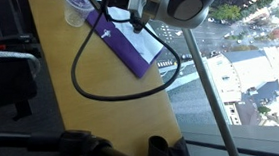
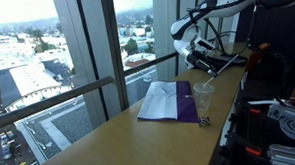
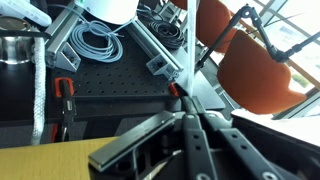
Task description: Place the straw in the cup
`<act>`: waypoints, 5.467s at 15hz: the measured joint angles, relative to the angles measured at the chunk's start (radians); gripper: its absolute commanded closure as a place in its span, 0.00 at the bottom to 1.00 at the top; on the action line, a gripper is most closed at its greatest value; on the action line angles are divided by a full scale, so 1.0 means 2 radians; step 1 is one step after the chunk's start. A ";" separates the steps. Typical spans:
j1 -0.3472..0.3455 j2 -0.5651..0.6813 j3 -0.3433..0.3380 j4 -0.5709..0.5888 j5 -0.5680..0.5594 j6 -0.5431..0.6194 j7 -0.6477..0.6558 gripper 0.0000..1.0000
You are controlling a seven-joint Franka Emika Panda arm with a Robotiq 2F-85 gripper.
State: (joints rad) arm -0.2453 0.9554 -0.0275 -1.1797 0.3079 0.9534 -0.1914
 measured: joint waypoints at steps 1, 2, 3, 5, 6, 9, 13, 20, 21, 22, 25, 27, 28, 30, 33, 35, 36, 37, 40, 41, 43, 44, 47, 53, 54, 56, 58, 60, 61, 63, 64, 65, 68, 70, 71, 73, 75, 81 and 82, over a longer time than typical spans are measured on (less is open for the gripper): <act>0.000 0.002 0.000 0.000 0.000 0.000 0.001 1.00; 0.000 0.005 0.000 0.000 0.000 0.000 0.002 1.00; 0.000 0.009 0.000 0.000 0.000 0.000 0.003 1.00; 0.000 0.014 0.000 0.000 0.000 0.000 0.004 1.00; -0.001 0.017 0.000 0.001 0.000 0.000 0.005 1.00; -0.002 0.022 0.000 0.004 0.000 0.000 0.005 1.00; -0.004 0.024 0.000 0.007 0.000 0.000 0.005 1.00; -0.005 0.021 0.000 0.022 0.000 -0.010 0.005 1.00; -0.005 0.021 0.000 0.025 0.000 -0.012 0.005 1.00; -0.005 0.021 0.000 0.026 0.000 -0.014 0.005 1.00; -0.007 0.021 0.000 0.029 0.000 -0.015 0.005 1.00; -0.008 0.021 0.000 0.029 0.000 -0.016 0.005 1.00; -0.008 0.022 0.000 0.029 0.000 -0.016 0.005 1.00; -0.008 0.022 0.002 0.029 0.001 -0.016 0.005 1.00; -0.007 0.022 0.006 0.027 0.001 -0.016 0.005 1.00; -0.004 0.022 0.007 0.024 0.001 -0.016 0.005 1.00; -0.004 0.022 0.008 0.023 0.001 -0.016 0.005 1.00; -0.003 0.022 0.008 0.023 0.001 -0.016 0.005 1.00; -0.003 0.022 0.008 0.022 0.001 -0.016 0.005 1.00; -0.003 0.022 0.008 0.022 0.001 -0.016 0.005 1.00; -0.003 0.022 0.008 0.022 0.001 -0.016 0.005 1.00; -0.003 0.022 0.008 0.022 0.001 -0.016 0.005 1.00; -0.003 0.022 0.008 0.022 0.001 -0.016 0.005 1.00; -0.005 0.022 0.007 0.020 0.001 -0.016 0.003 1.00; -0.005 0.022 0.007 0.020 0.001 -0.016 0.003 1.00; -0.005 0.022 0.007 0.020 0.001 -0.016 0.003 1.00; -0.006 0.022 0.006 0.020 0.001 -0.016 0.003 1.00; -0.006 0.022 0.006 0.017 0.001 -0.016 0.003 1.00; -0.006 0.022 0.006 0.016 0.001 -0.016 0.003 1.00; -0.006 0.024 0.006 0.015 0.001 -0.016 0.003 1.00; -0.006 0.025 0.006 0.014 0.001 -0.016 0.003 1.00; -0.006 0.026 0.005 0.014 0.001 -0.016 0.003 1.00; -0.007 0.027 0.004 0.014 0.001 -0.016 0.003 1.00; -0.007 0.027 0.003 0.014 0.001 -0.016 0.003 1.00; -0.007 0.028 0.003 0.014 0.001 -0.016 0.003 1.00; -0.008 0.031 0.002 0.015 0.001 -0.016 0.003 1.00; -0.009 0.034 0.002 0.017 0.001 -0.016 0.003 1.00; -0.012 0.041 0.002 0.023 0.001 -0.016 0.003 1.00; -0.012 0.041 0.002 0.025 0.001 -0.016 0.003 1.00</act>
State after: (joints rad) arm -0.2693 1.0369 -0.0232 -1.1300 0.3092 0.9216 -0.1853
